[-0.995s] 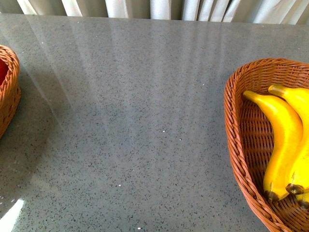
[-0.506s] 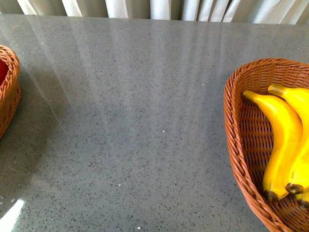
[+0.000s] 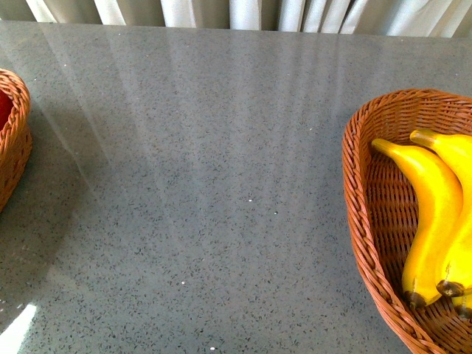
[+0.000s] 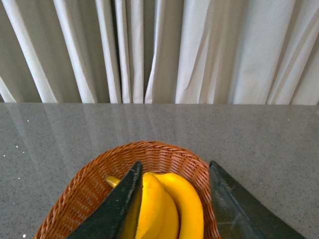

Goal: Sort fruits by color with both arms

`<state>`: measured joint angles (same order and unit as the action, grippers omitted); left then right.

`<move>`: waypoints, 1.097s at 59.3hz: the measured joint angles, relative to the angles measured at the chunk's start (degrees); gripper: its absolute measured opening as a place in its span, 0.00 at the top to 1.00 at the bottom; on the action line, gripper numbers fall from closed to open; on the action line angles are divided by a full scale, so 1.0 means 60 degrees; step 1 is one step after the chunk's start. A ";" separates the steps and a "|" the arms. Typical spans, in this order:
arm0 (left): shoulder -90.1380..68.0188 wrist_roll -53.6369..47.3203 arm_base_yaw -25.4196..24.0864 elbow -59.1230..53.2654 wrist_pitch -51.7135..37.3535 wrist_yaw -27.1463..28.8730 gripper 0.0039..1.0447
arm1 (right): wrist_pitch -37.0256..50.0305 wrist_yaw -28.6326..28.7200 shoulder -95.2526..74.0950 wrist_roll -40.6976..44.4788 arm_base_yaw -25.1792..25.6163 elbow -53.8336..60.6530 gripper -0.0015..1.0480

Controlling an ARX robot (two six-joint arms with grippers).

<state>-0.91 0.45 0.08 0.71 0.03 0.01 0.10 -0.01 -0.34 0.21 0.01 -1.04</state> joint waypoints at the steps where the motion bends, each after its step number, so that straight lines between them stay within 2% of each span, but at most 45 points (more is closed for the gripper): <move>1: 0.0000 0.0000 0.0000 0.0000 0.0000 0.0000 0.09 | 0.0000 -0.0004 0.0000 0.0000 0.0000 0.0000 0.51; 14: 0.0000 0.0000 0.0000 0.0000 0.0000 0.0000 0.09 | -0.0004 -0.0004 0.0000 0.0000 0.0000 0.0000 0.13; 17: 0.0000 0.0000 0.0000 0.0000 0.0000 0.0000 0.09 | 0.0000 -0.0004 0.0000 -0.0007 0.0000 0.0000 0.08; 65: 0.0000 0.0000 0.0000 0.0000 0.0000 -0.0004 0.09 | -0.0004 -0.0004 0.0000 -0.0011 0.0000 0.0000 0.09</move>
